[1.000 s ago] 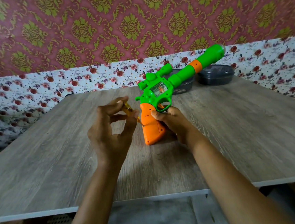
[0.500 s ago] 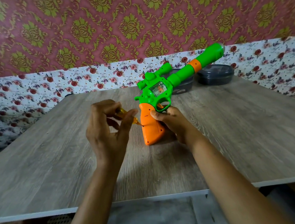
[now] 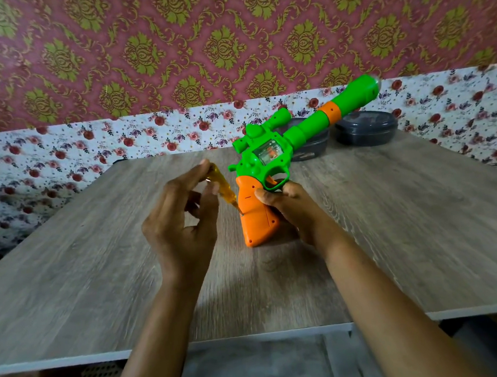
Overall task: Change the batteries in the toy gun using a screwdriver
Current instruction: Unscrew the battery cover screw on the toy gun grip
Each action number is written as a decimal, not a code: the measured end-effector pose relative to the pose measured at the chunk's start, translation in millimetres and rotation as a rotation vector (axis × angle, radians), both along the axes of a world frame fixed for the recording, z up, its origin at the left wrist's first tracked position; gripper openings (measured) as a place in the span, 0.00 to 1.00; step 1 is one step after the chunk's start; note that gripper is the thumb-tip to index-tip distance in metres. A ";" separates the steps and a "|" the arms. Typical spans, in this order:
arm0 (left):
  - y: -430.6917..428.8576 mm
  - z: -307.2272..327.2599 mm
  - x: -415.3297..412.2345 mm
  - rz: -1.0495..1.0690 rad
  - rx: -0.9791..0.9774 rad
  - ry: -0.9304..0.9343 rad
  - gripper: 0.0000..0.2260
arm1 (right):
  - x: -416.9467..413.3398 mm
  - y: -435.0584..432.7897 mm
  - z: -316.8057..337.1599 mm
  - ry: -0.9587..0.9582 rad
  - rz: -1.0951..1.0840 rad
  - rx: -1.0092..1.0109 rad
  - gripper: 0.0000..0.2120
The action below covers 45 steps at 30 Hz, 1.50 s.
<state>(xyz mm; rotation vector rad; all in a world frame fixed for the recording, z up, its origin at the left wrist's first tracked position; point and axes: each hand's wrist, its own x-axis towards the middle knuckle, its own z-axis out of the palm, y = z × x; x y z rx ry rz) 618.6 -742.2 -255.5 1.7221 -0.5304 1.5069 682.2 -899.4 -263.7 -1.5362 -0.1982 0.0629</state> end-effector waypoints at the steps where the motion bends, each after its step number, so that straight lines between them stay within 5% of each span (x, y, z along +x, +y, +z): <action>1: -0.5 0.2 0.0 0.006 0.002 -0.003 0.08 | -0.2 -0.1 0.0 -0.001 0.002 0.000 0.17; 10: -4.2 1.1 -1.9 -0.123 -0.132 0.012 0.10 | 1.5 2.0 -0.6 0.015 -0.008 0.007 0.17; 24: -1.0 -2.7 5.0 0.005 0.067 0.017 0.10 | -2.5 0.7 0.5 0.012 -0.017 0.002 0.16; 31: 1.7 9.6 0.3 -0.354 -0.457 0.060 0.02 | -1.4 0.9 -1.6 -0.016 -0.022 0.041 0.16; 34: 8.9 9.4 13.0 -0.382 -0.733 0.307 0.05 | 0.7 3.0 -1.4 -0.011 -0.073 0.079 0.14; 40: 2.1 0.2 42.8 -0.612 -1.057 1.177 0.10 | 6.1 5.2 -0.5 -0.082 -0.210 -0.007 0.03; 45: -10.9 2.8 60.9 -0.803 -1.055 1.414 0.14 | 24.4 27.6 16.0 -0.301 -0.321 -0.320 0.12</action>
